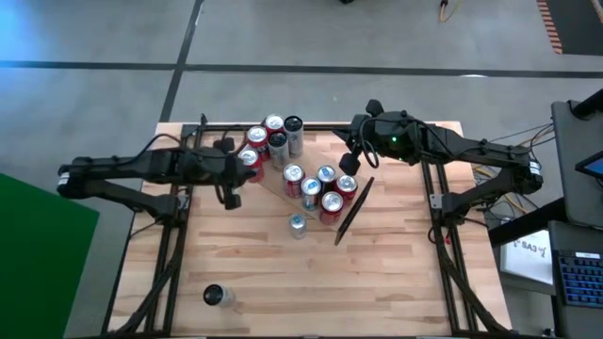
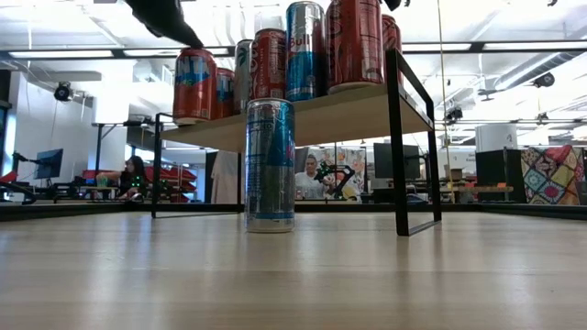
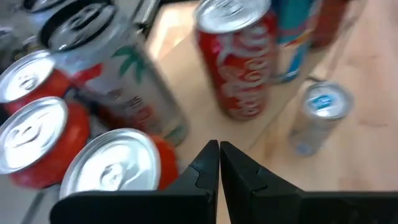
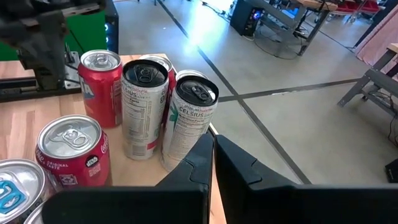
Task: Place canned beverage on shelf
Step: Put the red soda can on the shelf, align with the other red soda cans
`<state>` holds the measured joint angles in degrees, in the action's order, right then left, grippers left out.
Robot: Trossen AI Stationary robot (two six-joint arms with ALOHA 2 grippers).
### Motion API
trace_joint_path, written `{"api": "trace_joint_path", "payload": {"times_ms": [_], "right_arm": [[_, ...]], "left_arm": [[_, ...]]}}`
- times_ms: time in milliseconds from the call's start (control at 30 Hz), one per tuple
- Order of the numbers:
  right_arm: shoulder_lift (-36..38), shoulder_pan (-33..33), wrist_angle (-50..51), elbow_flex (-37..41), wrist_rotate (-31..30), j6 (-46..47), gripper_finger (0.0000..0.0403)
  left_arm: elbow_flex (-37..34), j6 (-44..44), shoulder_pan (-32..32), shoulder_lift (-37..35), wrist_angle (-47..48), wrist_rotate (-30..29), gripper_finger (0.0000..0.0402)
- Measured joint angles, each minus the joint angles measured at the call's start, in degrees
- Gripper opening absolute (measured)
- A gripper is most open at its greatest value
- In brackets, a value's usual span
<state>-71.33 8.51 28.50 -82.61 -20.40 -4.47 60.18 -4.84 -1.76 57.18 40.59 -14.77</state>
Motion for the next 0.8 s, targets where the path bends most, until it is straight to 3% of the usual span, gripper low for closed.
{"api": "trace_joint_path", "payload": {"times_ms": [433, 800], "right_arm": [[0.0, 0.0, 0.1, 0.1, 0.0, -0.1, 0.0009], [0.0, 0.0, 0.3, 0.1, 0.0, -0.1, 0.0009]], "left_arm": [[-0.1, 3.0, 0.0, 1.4, 4.3, -11.0, 0.0000], [-0.1, 4.8, 0.0, 1.2, 5.7, -11.3, 0.0000]]}}
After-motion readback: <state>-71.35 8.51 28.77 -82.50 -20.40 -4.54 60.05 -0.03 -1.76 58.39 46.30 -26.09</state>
